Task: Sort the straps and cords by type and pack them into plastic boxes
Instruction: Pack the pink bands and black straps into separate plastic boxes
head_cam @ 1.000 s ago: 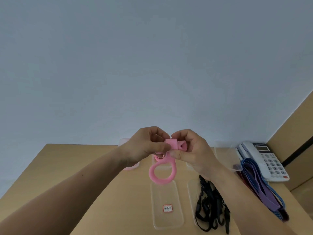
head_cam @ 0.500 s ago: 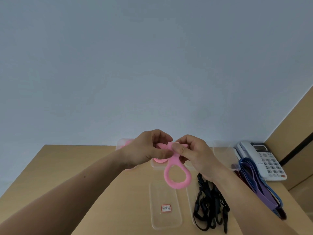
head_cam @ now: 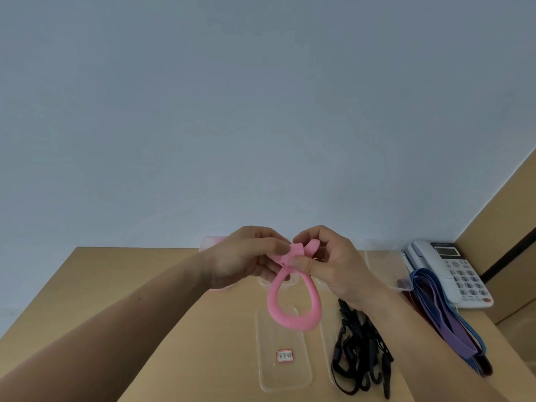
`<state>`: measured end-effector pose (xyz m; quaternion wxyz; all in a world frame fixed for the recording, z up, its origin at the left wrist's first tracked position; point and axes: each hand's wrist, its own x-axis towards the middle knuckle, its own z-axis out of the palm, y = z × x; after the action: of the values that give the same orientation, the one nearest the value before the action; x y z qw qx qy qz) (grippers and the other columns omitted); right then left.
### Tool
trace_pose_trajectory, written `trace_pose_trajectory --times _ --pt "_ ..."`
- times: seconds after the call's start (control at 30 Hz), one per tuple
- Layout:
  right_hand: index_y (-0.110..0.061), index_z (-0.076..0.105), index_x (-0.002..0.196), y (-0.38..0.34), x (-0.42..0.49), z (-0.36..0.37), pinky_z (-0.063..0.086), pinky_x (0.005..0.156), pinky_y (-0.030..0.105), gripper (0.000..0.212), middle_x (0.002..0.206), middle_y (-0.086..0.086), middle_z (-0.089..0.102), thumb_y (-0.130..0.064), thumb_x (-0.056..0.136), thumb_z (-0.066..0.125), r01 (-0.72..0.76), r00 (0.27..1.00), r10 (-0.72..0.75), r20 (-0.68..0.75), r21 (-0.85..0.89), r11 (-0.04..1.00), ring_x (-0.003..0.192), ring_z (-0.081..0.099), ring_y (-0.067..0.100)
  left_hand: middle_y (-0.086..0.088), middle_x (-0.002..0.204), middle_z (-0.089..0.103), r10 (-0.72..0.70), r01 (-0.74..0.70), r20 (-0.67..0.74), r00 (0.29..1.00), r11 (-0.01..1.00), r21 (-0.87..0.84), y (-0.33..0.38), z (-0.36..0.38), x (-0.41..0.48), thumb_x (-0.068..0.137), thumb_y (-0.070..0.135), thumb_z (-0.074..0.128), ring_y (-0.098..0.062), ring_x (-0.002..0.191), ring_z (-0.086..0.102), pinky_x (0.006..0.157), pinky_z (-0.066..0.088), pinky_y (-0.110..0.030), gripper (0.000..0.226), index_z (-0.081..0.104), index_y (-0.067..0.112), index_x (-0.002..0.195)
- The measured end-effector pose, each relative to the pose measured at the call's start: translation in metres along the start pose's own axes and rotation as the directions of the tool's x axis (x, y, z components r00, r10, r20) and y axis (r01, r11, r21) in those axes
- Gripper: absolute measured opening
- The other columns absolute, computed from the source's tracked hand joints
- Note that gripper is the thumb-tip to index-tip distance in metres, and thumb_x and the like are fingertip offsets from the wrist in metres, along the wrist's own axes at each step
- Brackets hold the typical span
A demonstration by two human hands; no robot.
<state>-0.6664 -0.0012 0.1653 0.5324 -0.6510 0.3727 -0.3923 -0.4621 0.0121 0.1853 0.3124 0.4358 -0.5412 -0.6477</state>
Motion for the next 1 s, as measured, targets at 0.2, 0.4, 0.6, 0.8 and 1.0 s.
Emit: trace_pose_trajectory --times 0.2,0.4,0.6,0.8,1.0 --pt "-0.023 0.066 0.097 0.004 0.001 -0.002 0.057 0.076 0.028 0.039 0.091 0.003 0.069 -0.021 0.064 0.086 -0.002 1.000 0.001 0.016 0.022 1.000 0.086 0.071 0.022 -0.027 0.100 0.070 0.076 -0.064 -0.146 0.986 0.994 0.084 -0.002 0.001 0.001 0.072 0.017 0.080 -0.036 0.091 0.071 0.094 0.051 -0.054 0.038 0.066 -0.001 0.103" --pt "-0.006 0.065 0.098 -0.008 0.003 -0.003 0.054 0.068 0.029 0.062 0.083 0.005 0.073 -0.060 0.071 0.075 -0.146 0.989 0.147 -0.014 0.053 0.988 0.075 0.071 0.020 -0.019 0.101 0.069 0.234 -0.200 -0.175 0.957 0.961 0.191 -0.001 0.001 0.003 0.068 0.011 0.082 -0.028 0.088 0.069 0.084 0.056 -0.047 0.036 0.065 0.009 0.100" --pt "-0.008 0.071 0.092 -0.008 0.002 -0.007 0.052 0.060 0.021 0.021 0.075 -0.002 0.072 -0.023 0.080 0.079 -0.122 0.989 0.114 -0.094 -0.078 0.989 0.066 0.067 0.010 -0.009 0.105 0.069 0.218 -0.170 -0.168 0.961 0.950 0.263 -0.007 0.003 0.006 0.067 0.012 0.086 -0.028 0.092 0.070 0.078 0.060 -0.038 0.050 0.062 0.019 0.110" --pt "-0.012 0.072 0.092 -0.003 0.000 -0.005 0.051 0.062 0.019 0.021 0.078 -0.004 0.074 -0.013 0.075 0.084 -0.064 0.989 0.054 -0.138 -0.075 0.995 0.066 0.067 0.008 -0.011 0.086 0.073 0.066 -0.024 -0.124 0.990 0.948 0.317 -0.006 0.003 0.005 0.074 0.021 0.083 -0.018 0.066 0.064 0.067 0.054 -0.029 0.036 0.065 0.005 0.101" --pt "-0.023 0.070 0.095 -0.002 -0.004 -0.002 0.055 0.068 0.021 0.037 0.086 -0.004 0.074 -0.026 0.064 0.089 -0.006 0.991 -0.010 -0.132 -0.114 0.993 0.076 0.069 0.010 -0.017 0.091 0.070 0.006 0.003 -0.103 0.995 0.996 0.086 -0.004 0.004 0.000 0.075 0.034 0.073 -0.031 0.081 0.063 0.070 0.056 -0.037 0.049 0.061 -0.001 0.108"
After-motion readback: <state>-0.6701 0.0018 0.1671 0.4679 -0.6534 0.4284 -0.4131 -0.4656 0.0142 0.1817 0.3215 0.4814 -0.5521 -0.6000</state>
